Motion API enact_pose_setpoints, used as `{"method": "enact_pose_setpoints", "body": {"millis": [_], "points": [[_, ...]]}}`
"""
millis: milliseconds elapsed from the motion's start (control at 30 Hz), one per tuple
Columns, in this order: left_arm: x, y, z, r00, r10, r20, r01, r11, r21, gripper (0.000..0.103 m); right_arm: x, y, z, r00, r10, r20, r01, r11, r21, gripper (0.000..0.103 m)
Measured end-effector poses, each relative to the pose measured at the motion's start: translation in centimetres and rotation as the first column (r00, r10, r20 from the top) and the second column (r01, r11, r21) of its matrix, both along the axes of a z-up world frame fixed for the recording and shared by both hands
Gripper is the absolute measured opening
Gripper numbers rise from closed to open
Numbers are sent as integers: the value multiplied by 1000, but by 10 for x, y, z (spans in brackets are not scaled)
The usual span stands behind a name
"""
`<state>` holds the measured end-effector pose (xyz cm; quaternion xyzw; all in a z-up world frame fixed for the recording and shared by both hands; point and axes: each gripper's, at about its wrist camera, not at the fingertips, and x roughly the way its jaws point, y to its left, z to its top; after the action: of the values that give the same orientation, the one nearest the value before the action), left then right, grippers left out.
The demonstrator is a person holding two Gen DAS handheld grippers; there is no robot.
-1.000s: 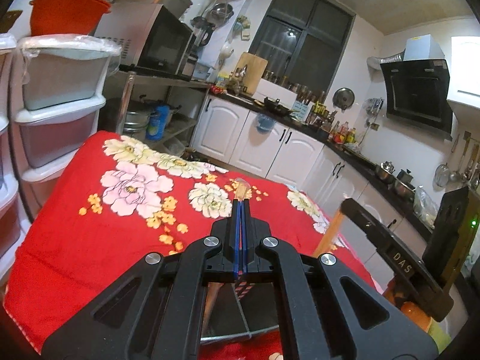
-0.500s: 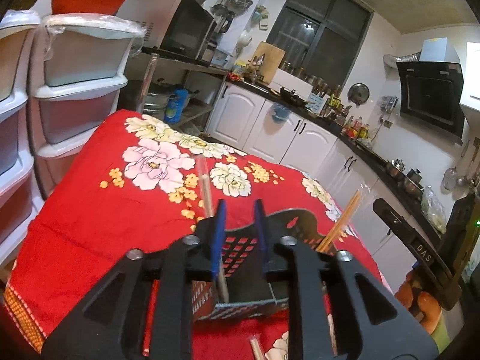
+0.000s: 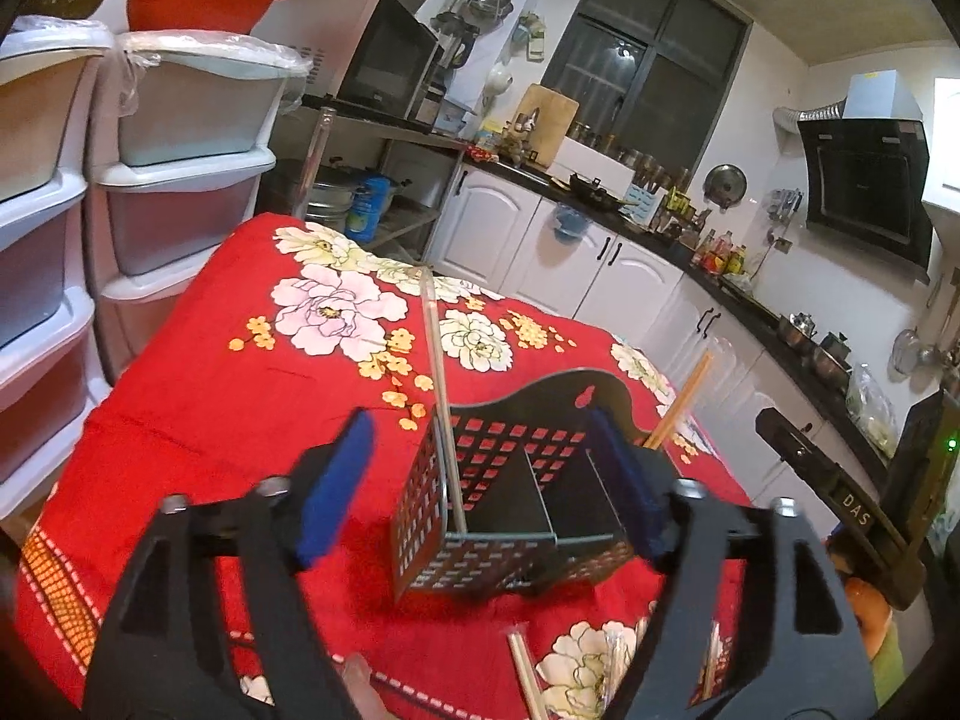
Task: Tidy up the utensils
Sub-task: 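Open both tools to drop the chopsticks into the caddy, then move both tools back to the chopsticks and grasp one with the left tool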
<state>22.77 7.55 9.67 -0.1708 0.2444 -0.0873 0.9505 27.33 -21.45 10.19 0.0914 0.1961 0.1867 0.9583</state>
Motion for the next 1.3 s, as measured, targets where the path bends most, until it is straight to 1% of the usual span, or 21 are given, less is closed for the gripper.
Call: {"method": "enact_pose_setpoints", "body": {"millis": [33, 133, 233, 367, 500, 600, 833, 1033, 1300], "points": [[-2, 0, -1, 1000, 3, -1, -3, 1000, 1, 78, -2, 0, 0, 1000, 0, -2, 0, 1000, -1, 53], [-8, 1, -4, 1000, 8, -7, -8, 1000, -1, 86, -11, -2, -2, 1000, -2, -5, 2, 1000, -9, 59], [-16, 3, -8, 1000, 13, -14, -13, 1000, -3, 91, -19, -3, -6, 1000, -1, -11, 1, 1000, -15, 62], [-25, 3, -12, 1000, 21, -23, -21, 1000, 6, 91, -29, -2, -13, 1000, 7, -29, -8, 1000, -30, 66], [-35, 3, -19, 999, 30, -34, -29, 999, 28, 91, -37, 0, -20, 998, 17, -56, -20, 999, -46, 67], [-41, 7, -24, 998, 36, -49, -36, 999, 21, 91, -43, 2, -23, 997, 28, -71, -32, 998, -58, 70], [-57, 16, -39, 994, 61, -89, -61, 998, 4, 91, -58, 6, -36, 991, 55, -120, -66, 993, -95, 70], [-69, 27, -57, 987, 70, -144, -73, 997, -18, 91, -65, 6, -49, 983, 58, -177, -80, 990, -120, 70], [-81, 45, -85, 965, 96, -242, -109, 993, -39, 91, -72, 5, -73, 963, 59, -262, -100, 985, -143, 70]]}}
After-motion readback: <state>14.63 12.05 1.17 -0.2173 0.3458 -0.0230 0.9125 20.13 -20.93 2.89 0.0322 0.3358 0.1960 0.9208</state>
